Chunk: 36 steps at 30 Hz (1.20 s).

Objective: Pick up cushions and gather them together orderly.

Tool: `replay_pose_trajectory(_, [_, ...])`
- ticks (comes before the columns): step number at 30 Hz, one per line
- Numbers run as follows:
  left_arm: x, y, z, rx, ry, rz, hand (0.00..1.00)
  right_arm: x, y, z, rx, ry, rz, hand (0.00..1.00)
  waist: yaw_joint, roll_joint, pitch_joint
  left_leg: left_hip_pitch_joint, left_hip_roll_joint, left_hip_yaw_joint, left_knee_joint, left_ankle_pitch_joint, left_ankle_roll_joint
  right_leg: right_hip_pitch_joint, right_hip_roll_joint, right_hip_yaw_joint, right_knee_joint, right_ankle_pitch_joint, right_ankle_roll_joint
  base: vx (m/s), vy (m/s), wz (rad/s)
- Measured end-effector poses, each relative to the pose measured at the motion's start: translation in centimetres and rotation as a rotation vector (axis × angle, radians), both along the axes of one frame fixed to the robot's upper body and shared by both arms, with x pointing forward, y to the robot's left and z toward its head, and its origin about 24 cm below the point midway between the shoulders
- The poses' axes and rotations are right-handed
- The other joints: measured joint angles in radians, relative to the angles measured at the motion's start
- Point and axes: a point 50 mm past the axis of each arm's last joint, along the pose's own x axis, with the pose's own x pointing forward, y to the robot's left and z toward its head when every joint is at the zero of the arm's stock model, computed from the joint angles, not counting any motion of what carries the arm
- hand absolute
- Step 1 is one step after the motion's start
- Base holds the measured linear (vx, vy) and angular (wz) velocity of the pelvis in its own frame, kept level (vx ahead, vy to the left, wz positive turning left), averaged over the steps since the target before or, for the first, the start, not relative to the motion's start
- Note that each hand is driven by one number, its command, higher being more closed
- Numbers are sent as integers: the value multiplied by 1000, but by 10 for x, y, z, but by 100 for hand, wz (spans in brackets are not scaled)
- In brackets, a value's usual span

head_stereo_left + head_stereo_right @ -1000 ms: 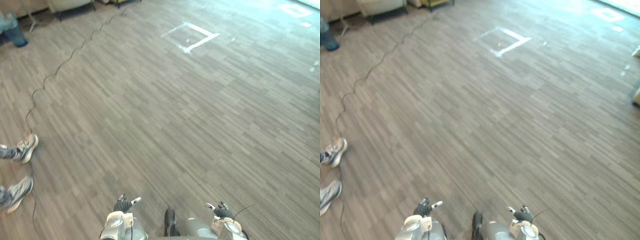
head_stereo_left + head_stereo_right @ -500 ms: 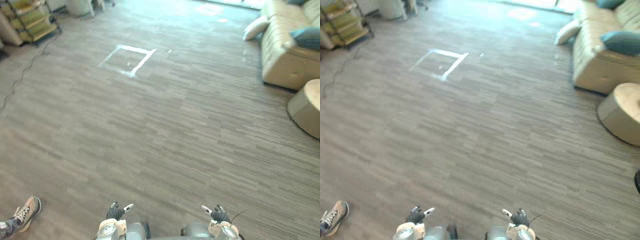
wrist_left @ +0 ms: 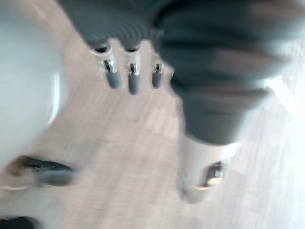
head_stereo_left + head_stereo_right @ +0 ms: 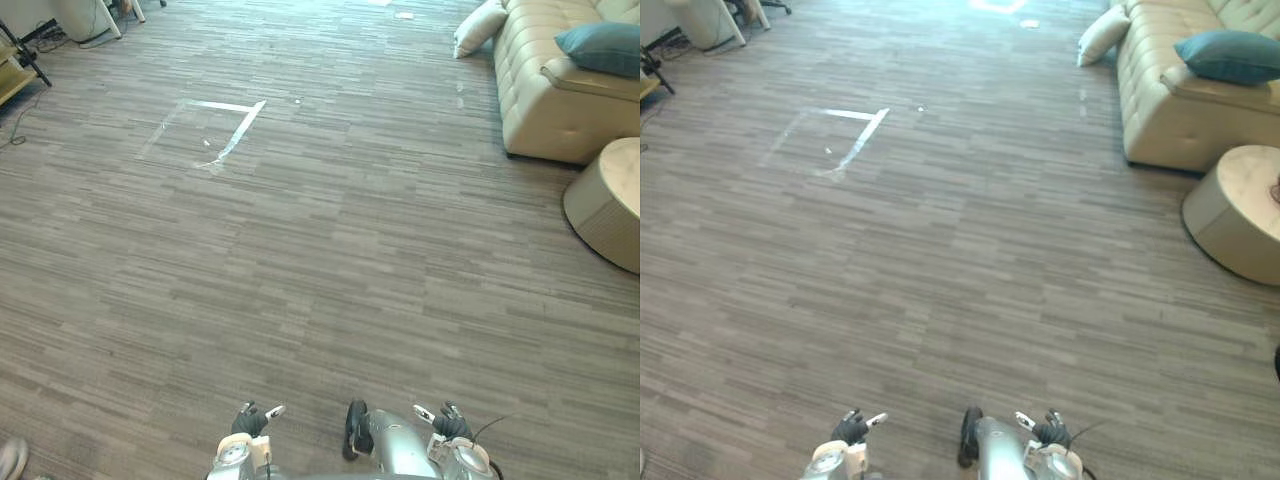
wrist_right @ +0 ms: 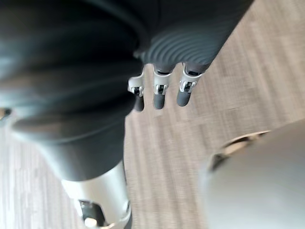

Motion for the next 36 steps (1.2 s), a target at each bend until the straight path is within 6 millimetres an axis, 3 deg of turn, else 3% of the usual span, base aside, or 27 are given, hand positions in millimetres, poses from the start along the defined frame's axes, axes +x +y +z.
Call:
replay_pose_trajectory(2, [1,6,3,16,-19,6,0,5,10,0,14,-7,35,0,3,-29,-3,-87,-5,55,-63,-29,26,104,5,43,-80,-16,8,540,-53,-67])
replay_pose_trajectory(5, [3,7,5,16,-42,16,0,9,13,1,15,-6,61,0,23,-23,-8,-195,-65,108,-414,-51,66,225,-7,127,-170,-37,43,616,74,-78])
replay_pose_trajectory(6, [3,7,5,15,-44,22,0,9,13,1,13,-6,60,0,42,-23,-10,-204,-126,89,-710,6,35,275,-32,168,-214,-50,65,474,127,-72])
replay_pose_trajectory(7, [2,6,5,16,-44,15,0,9,12,1,10,-5,62,0,50,-19,-13,-211,-142,81,-810,37,22,296,-36,185,-238,-55,74,592,200,-87])
replay_pose_trajectory(8, [1,5,5,19,-43,5,0,9,10,1,1,1,69,0,57,-5,-21,-249,-154,66,-891,89,25,330,-37,208,-274,-67,94,512,244,-65])
replay_pose_trajectory(9, [1,7,4,28,-41,-1,0,9,10,-1,-3,12,81,0,65,-7,-25,-266,-163,63,-882,175,69,360,-53,228,-292,-81,118,978,409,-52])
replay_pose_trajectory(10, [-2,17,3,60,-17,-22,0,7,18,-3,1,29,110,0,52,-56,-45,-256,-225,78,-872,225,179,364,-122,236,-253,-85,146,1023,426,-16])
replay_pose_trajectory(11, [-2,20,2,67,-5,-29,0,1,17,-5,6,46,102,0,42,-70,-50,-254,-249,78,-834,200,221,326,-153,242,-151,-54,209,898,337,12])
replay_pose_trajectory(12, [-3,20,2,69,0,-33,0,-1,17,-6,8,53,96,0,43,-76,-53,-248,-258,81,-818,187,223,313,-161,245,-99,-40,228,719,280,28])
replay_pose_trajectory(13, [-6,23,-1,78,22,-43,0,-8,16,-9,13,82,83,0,45,-88,-57,-197,-281,82,-803,127,225,257,-176,256,93,16,278,568,216,18])
replay_pose_trajectory(14, [-6,23,-1,79,25,-48,0,-11,15,-10,14,89,81,0,45,-88,-57,-183,-285,82,-804,113,224,245,-177,257,135,34,288,558,219,18])
replay_pose_trajectory(15, [-10,23,-3,79,45,-51,0,-13,15,-11,12,95,80,0,39,-88,-57,-124,-295,73,-811,59,227,175,-178,274,327,155,351,648,225,18])
replay_pose_trajectory(16, [-12,24,-4,80,66,-58,0,-11,15,-10,9,85,89,0,32,-92,-48,-30,-315,59,-836,14,232,63,-202,263,600,144,325,628,186,18])
replay_pose_trajectory(17, [-13,23,-5,77,70,-58,0,-10,14,-9,1,79,94,0,29,-91,-47,7,-317,58,-848,0,232,25,-209,256,670,119,296,697,151,4])
replay_pose_trajectory(18, [-12,18,-5,64,68,-62,0,-5,10,-5,-24,55,108,0,26,-75,-39,113,-311,56,-891,-37,231,-65,-213,216,755,55,222,533,58,-8])
replay_pose_trajectory(20, [-14,12,-7,53,73,-72,0,-3,7,-1,-42,17,106,0,17,-53,-40,218,-301,40,-945,-95,218,-177,-210,155,739,-2,185,541,15,6])
replay_pose_trajectory(22, [-14,5,-8,42,83,-97,0,-2,3,0,-50,10,103,0,-15,-53,-40,334,-273,15,-986,-149,195,-313,-191,66,499,-41,173,578,-89,38])
replay_pose_trajectory(23, [-14,4,-8,40,83,-103,0,-1,2,0,-51,7,94,0,-20,-53,-40,349,-269,11,-995,-158,190,-329,-191,53,431,-28,175,647,-165,51])
replay_pose_trajectory(25, [-10,-4,-8,25,82,-123,0,-4,-7,0,-62,11,55,0,-33,-62,-44,459,-260,-17,-1074,-187,160,-377,-185,12,-1,159,189,748,-233,55])
replay_pose_trajectory(26, [-11,-4,-9,26,86,-124,0,-5,-10,0,-65,15,50,0,-37,-64,-46,481,-259,-24,-1085,-187,161,-372,-179,19,-1,218,187,997,-270,43])
replay_pose_trajectory(27, [-17,-12,-12,5,111,-131,0,-6,-16,0,-77,27,39,0,-39,-30,-49,512,-224,-41,-1082,-162,140,-375,-151,31,73,252,95,998,-278,24])
replay_pose_trajectory(28, [-18,-16,-13,-13,111,-116,0,-5,-20,2,-81,20,18,0,-32,-10,-45,504,-198,-48,-1014,-113,90,-380,-149,21,164,176,74,830,-223,20])
replay_pose_trajectory(29, [-18,-16,-13,-19,109,-103,0,-4,-21,3,-84,17,14,0,-38,-6,-45,489,-188,-56,-959,-98,71,-372,-145,10,187,147,68,769,-290,13])
replay_pose_trajectory(30, [-17,-13,-12,-27,101,-56,0,-5,-21,2,-81,19,11,0,-45,2,-43,385,-148,-78,-664,-19,24,-318,-138,-8,214,70,57,598,-228,16])
replay_pose_trajectory(32, [-12,-11,-9,-34,71,-13,0,-4,-19,3,-82,17,19,0,-36,25,-31,188,-63,-91,-221,100,-26,-213,-92,-16,180,20,46,775,-222,-11])
replay_pose_trajectory(33, [-7,-8,-5,-26,42,1,0,-4,-8,0,-64,30,52,0,-12,29,-21,84,-14,-52,-7,75,-8,-112,-56,-6,130,1,31,674,-112,-41])
replay_pose_trajectory(36, [1,-4,1,-10,-1,4,0,-3,0,-1,-47,30,67,0,-2,-9,-13,-66,1,41,-21,-1,64,87,-56,1,-21,-25,50,641,-52,-8])
